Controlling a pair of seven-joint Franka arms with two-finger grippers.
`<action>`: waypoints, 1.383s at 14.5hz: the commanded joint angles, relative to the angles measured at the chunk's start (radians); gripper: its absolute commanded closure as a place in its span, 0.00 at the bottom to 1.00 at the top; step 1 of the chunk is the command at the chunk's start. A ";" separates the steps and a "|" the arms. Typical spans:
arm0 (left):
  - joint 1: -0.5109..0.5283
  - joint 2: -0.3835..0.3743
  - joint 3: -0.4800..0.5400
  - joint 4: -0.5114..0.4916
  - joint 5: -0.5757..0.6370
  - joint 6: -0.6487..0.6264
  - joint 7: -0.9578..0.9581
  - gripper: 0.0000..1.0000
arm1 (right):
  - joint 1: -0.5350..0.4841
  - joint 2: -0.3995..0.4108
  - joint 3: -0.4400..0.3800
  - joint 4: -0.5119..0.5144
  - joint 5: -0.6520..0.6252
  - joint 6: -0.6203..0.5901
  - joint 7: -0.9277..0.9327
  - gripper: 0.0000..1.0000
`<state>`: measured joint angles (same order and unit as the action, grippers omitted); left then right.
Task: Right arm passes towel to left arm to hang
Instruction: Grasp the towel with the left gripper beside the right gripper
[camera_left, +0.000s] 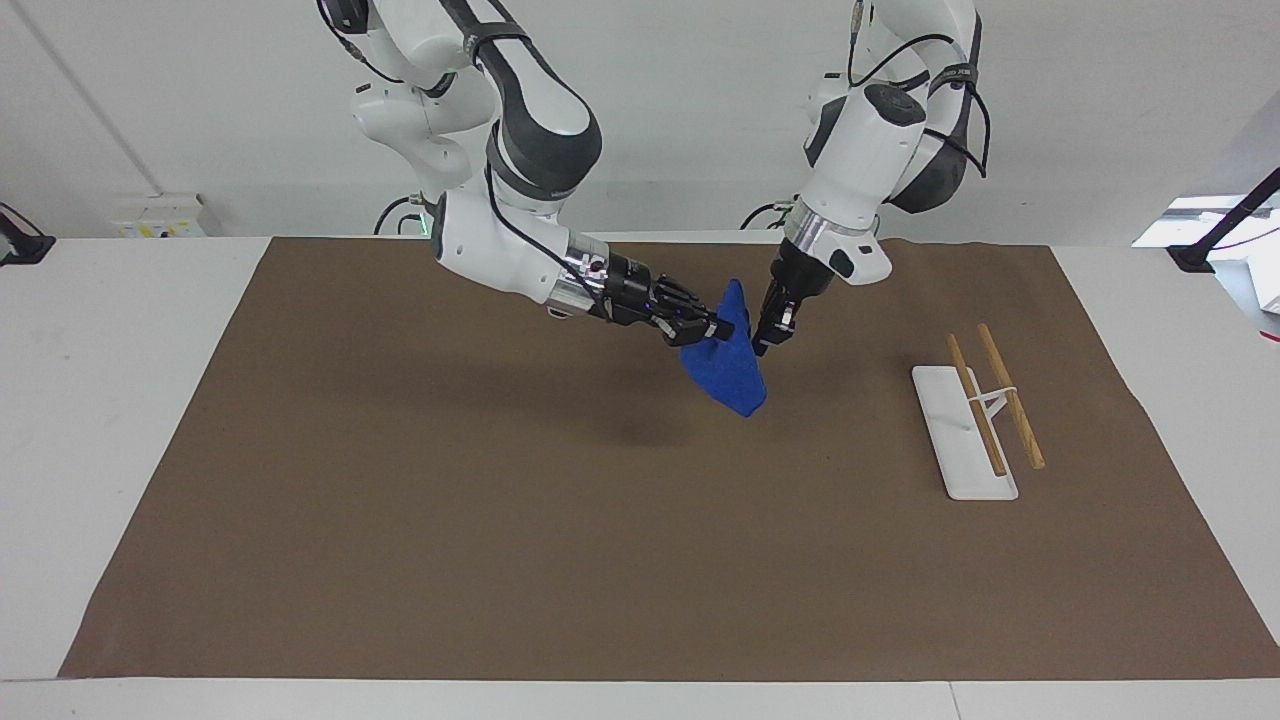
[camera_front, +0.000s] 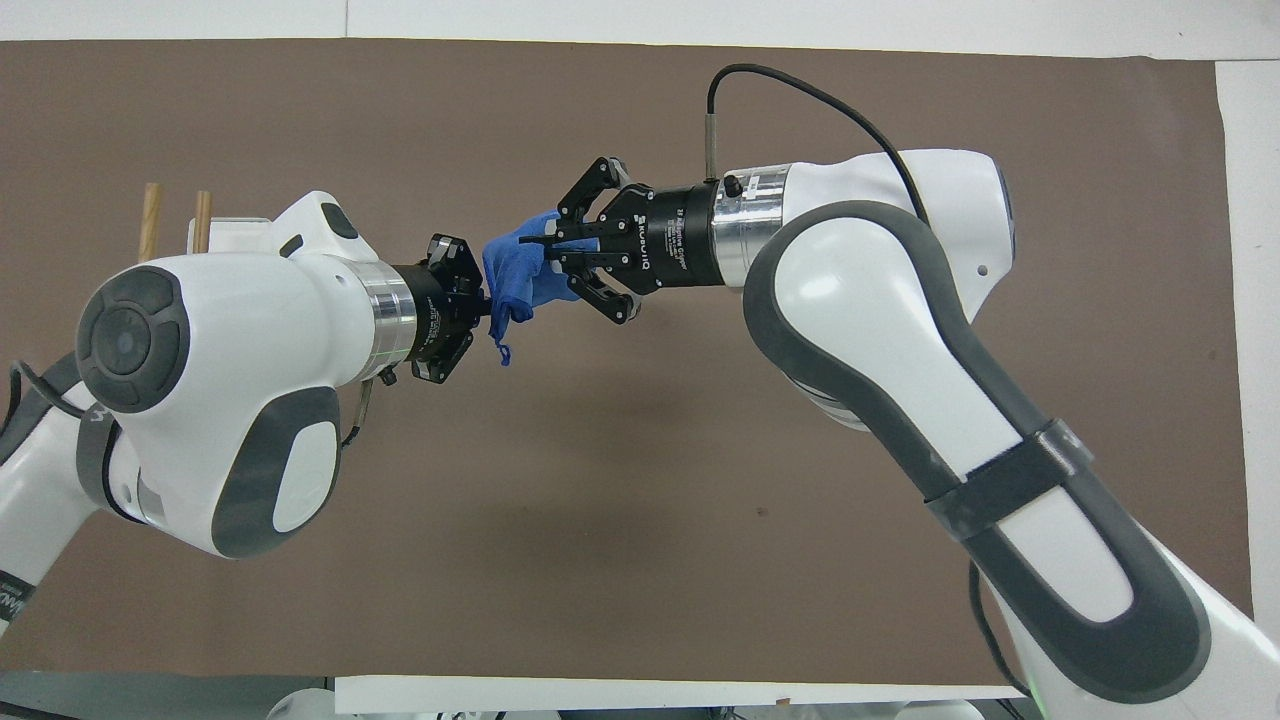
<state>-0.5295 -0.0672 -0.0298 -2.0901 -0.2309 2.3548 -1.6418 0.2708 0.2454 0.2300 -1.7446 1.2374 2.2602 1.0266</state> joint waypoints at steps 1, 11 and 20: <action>-0.001 0.023 0.013 0.054 -0.019 -0.042 0.022 1.00 | -0.002 -0.003 0.006 -0.006 0.020 0.016 0.001 1.00; 0.078 0.041 0.021 0.099 -0.016 -0.153 0.154 1.00 | -0.002 -0.003 0.005 -0.006 0.020 0.016 0.001 1.00; 0.074 0.041 0.021 0.105 -0.016 -0.154 0.152 1.00 | -0.002 -0.003 0.003 -0.004 0.008 0.016 -0.009 0.59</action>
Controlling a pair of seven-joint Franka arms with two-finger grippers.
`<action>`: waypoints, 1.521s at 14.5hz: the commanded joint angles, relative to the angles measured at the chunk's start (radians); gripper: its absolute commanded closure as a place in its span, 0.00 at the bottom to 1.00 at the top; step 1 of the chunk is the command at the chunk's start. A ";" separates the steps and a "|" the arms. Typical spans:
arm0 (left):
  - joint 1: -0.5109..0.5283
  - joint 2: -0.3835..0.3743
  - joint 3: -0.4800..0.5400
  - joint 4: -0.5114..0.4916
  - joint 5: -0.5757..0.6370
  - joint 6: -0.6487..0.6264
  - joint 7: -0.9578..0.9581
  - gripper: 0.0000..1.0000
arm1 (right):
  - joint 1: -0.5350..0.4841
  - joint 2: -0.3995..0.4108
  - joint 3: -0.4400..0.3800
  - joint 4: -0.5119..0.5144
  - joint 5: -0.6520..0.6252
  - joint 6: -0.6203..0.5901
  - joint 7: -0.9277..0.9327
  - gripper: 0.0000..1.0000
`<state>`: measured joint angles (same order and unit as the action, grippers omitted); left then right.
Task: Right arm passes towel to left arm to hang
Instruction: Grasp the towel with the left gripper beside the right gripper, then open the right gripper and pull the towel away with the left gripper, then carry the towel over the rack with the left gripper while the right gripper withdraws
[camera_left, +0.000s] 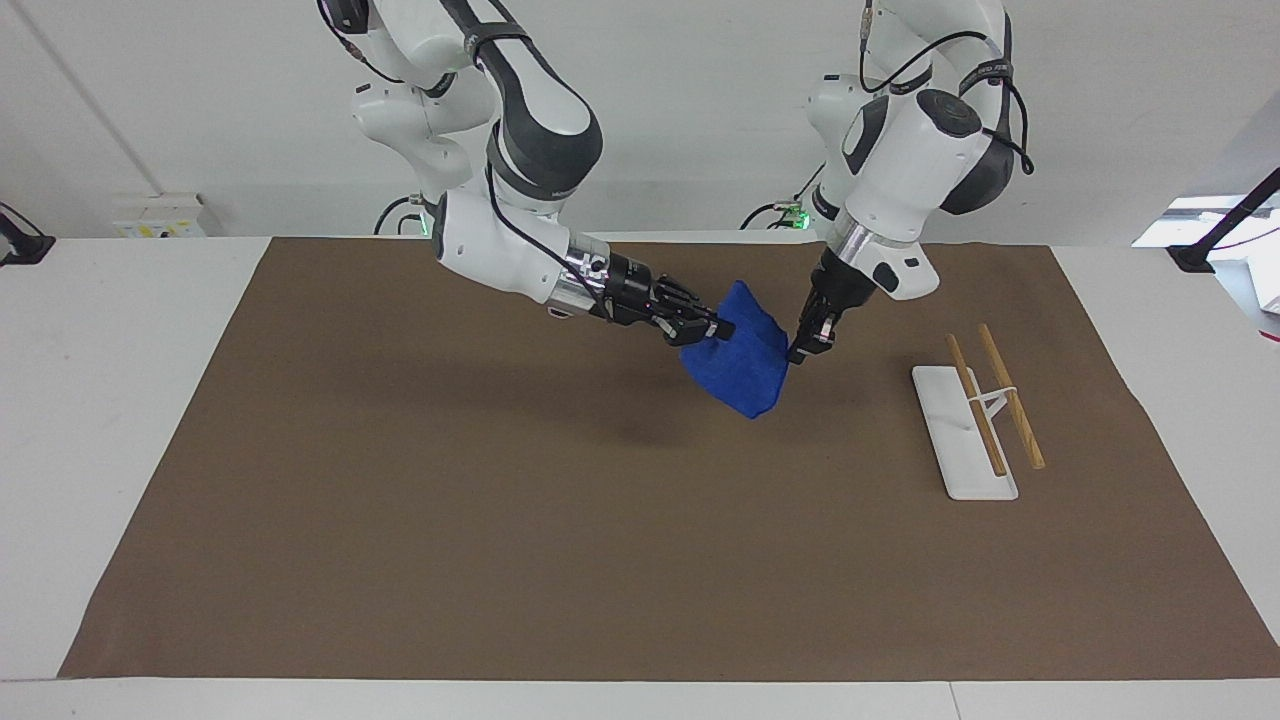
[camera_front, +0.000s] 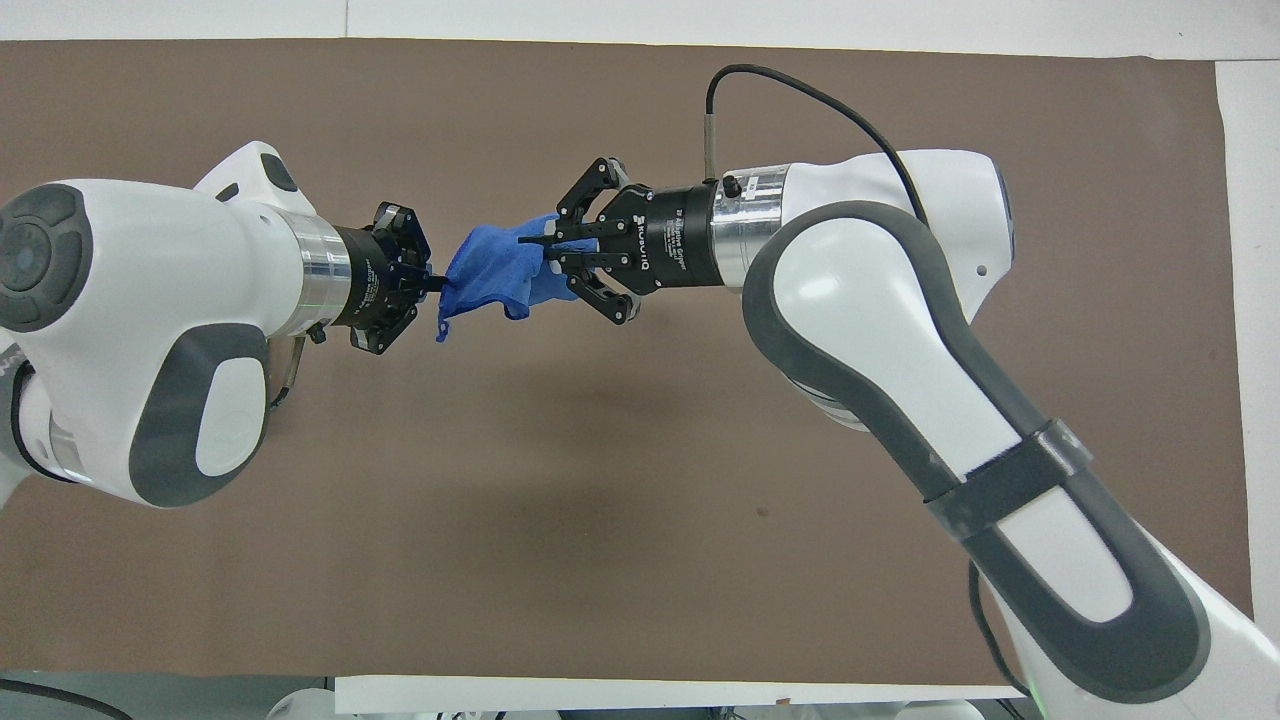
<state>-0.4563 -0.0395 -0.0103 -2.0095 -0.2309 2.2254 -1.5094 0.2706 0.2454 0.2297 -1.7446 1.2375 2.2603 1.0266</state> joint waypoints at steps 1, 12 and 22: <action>0.001 0.013 0.000 0.024 -0.016 -0.024 0.020 1.00 | -0.002 -0.003 0.003 -0.001 0.004 0.018 -0.023 0.22; 0.004 0.013 0.001 0.049 -0.016 -0.042 0.020 1.00 | -0.024 -0.029 -0.003 0.016 -0.835 -0.027 -0.221 0.00; 0.214 0.015 0.003 0.379 0.076 -0.455 0.427 1.00 | -0.266 -0.142 -0.004 0.060 -1.225 -0.419 -0.629 0.00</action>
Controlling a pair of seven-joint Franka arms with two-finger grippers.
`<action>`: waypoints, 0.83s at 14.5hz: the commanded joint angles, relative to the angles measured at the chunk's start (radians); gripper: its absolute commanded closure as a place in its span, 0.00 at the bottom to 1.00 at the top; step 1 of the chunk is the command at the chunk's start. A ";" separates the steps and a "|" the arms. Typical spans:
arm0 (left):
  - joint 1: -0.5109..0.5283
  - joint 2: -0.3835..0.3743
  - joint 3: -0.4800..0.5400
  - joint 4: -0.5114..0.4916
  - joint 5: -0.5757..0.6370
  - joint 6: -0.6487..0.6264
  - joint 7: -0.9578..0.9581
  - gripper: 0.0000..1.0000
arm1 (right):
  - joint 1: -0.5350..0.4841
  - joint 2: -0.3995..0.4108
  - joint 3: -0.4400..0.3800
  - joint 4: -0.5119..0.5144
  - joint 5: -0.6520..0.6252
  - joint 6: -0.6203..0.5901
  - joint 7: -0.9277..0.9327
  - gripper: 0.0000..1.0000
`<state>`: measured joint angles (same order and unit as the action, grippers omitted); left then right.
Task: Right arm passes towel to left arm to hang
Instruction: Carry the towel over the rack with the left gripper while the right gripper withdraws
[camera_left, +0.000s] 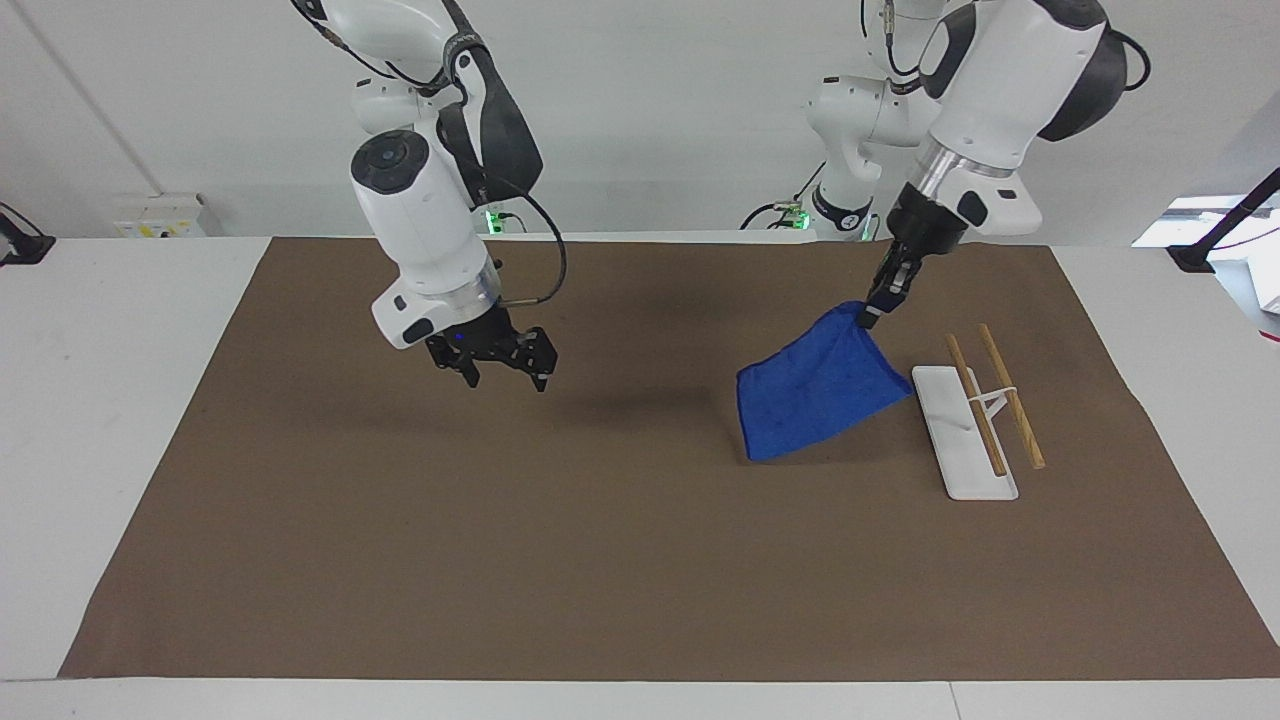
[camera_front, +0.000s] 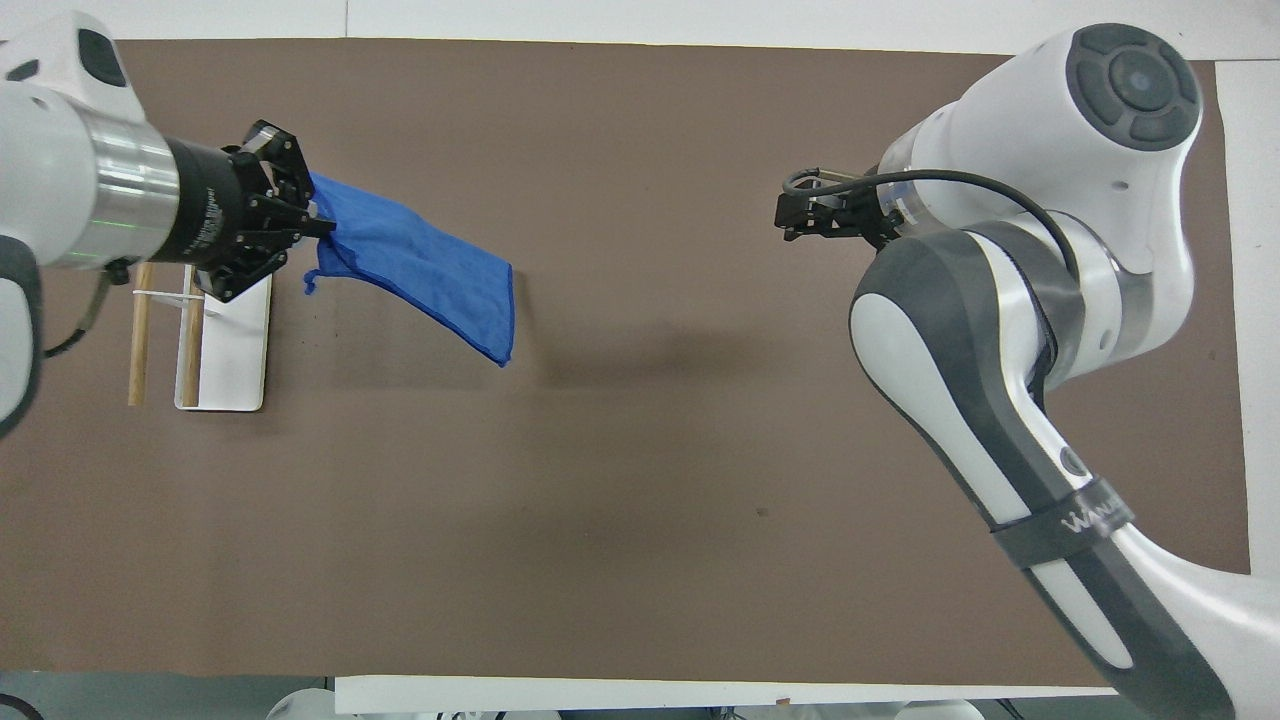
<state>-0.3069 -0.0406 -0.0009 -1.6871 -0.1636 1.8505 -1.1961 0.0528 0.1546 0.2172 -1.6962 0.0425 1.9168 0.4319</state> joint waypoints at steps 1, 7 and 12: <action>0.096 0.015 -0.007 0.061 0.010 -0.088 0.159 1.00 | -0.082 -0.058 0.008 0.038 -0.042 -0.131 -0.048 0.00; 0.323 0.002 -0.005 0.023 0.012 -0.089 0.536 1.00 | -0.249 -0.062 0.005 0.262 -0.095 -0.458 -0.306 0.00; 0.472 -0.021 -0.004 -0.103 0.012 0.086 0.687 1.00 | -0.291 -0.099 -0.021 0.279 -0.115 -0.524 -0.395 0.00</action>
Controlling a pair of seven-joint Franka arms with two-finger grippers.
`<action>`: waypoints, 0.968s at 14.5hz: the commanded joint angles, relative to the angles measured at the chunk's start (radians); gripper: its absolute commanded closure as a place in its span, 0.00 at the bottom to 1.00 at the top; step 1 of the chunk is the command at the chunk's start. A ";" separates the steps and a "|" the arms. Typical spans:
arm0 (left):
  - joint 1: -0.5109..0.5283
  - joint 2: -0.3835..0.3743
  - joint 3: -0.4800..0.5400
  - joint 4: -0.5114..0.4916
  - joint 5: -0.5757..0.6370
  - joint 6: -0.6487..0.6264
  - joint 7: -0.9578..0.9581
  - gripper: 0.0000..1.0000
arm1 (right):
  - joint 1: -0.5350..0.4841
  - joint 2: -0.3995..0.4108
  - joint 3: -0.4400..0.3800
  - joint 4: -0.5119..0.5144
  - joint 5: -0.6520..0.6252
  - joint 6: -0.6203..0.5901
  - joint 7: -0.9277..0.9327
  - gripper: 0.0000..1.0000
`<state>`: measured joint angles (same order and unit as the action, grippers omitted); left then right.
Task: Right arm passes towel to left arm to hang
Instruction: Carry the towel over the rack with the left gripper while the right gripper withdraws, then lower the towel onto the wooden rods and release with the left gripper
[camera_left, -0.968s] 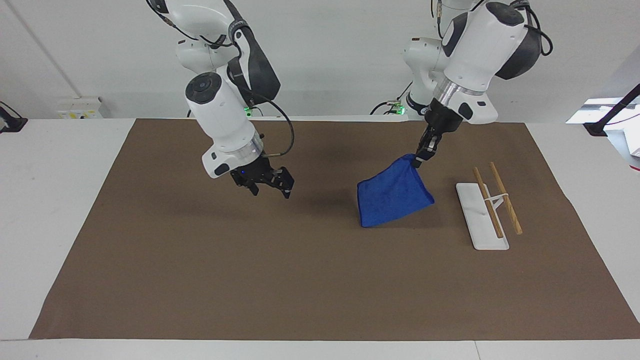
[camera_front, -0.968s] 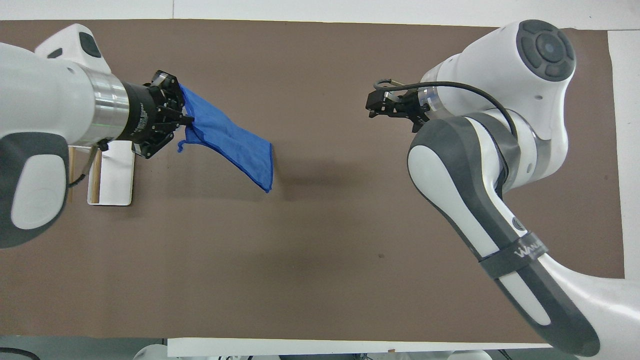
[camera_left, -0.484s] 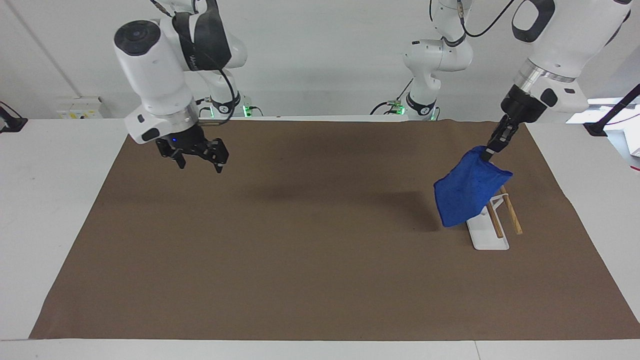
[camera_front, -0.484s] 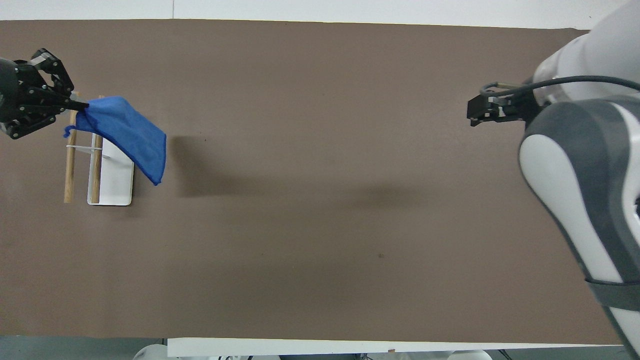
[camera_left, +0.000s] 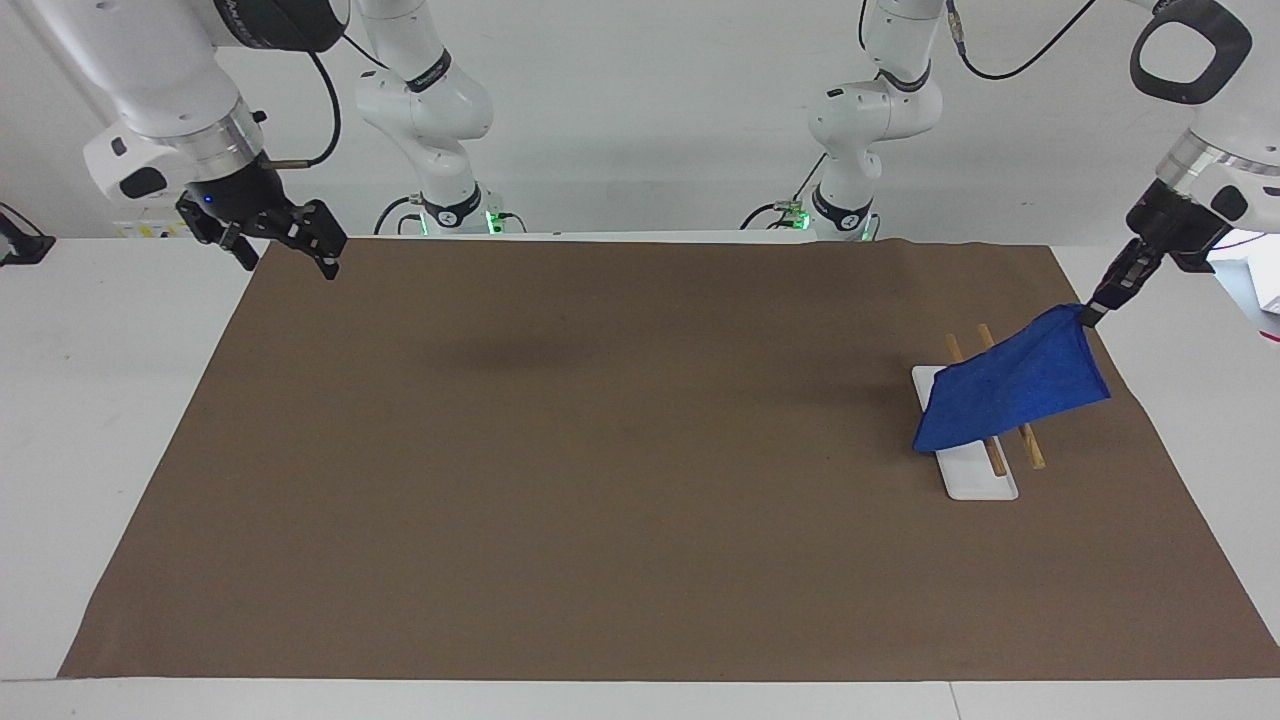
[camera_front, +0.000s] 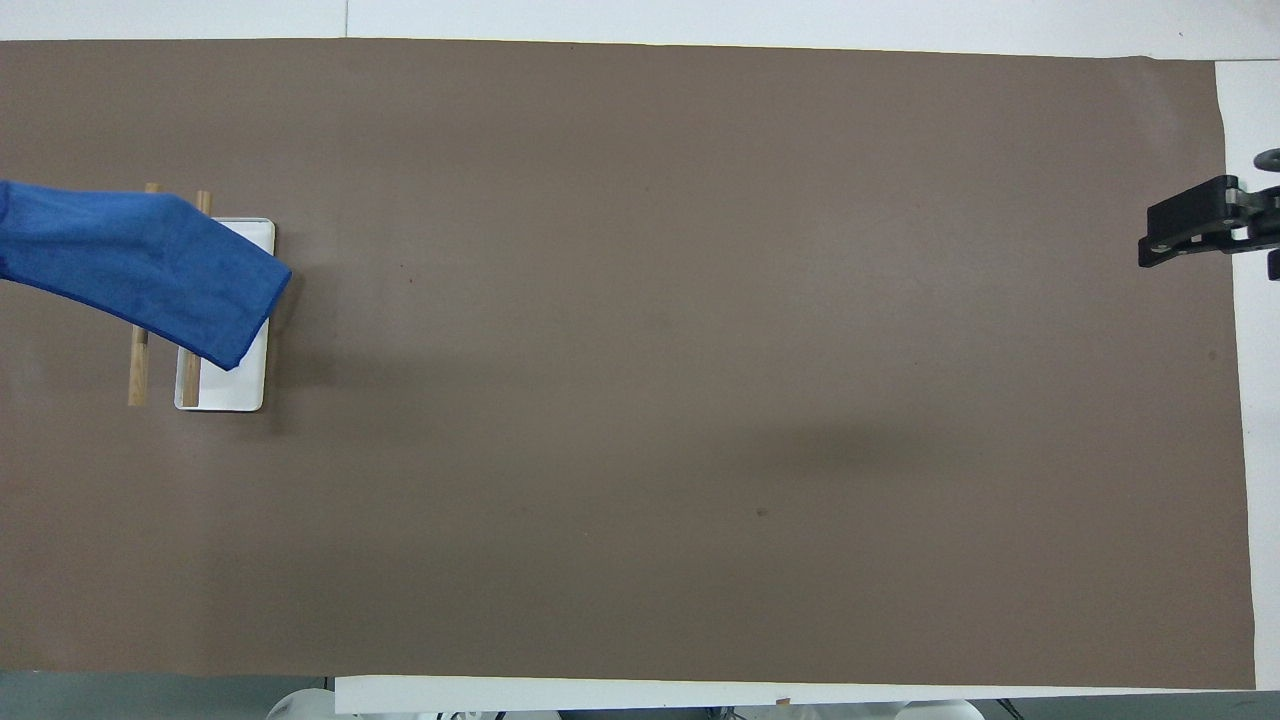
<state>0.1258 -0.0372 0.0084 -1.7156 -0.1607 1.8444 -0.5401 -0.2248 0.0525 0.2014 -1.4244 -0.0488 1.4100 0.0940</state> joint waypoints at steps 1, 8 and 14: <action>0.061 -0.015 -0.012 -0.090 0.010 0.143 0.031 1.00 | -0.011 0.001 -0.002 0.005 -0.025 -0.019 -0.060 0.00; 0.170 0.088 -0.012 -0.131 0.010 0.334 0.144 1.00 | 0.002 -0.014 -0.005 -0.021 -0.025 -0.020 -0.091 0.00; 0.198 0.083 -0.007 -0.286 0.013 0.455 0.212 0.99 | -0.024 -0.020 -0.005 -0.028 -0.025 -0.049 -0.096 0.00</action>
<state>0.2947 0.0673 0.0075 -1.9259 -0.1602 2.2316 -0.3658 -0.2195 0.0509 0.1905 -1.4304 -0.0611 1.3656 0.0275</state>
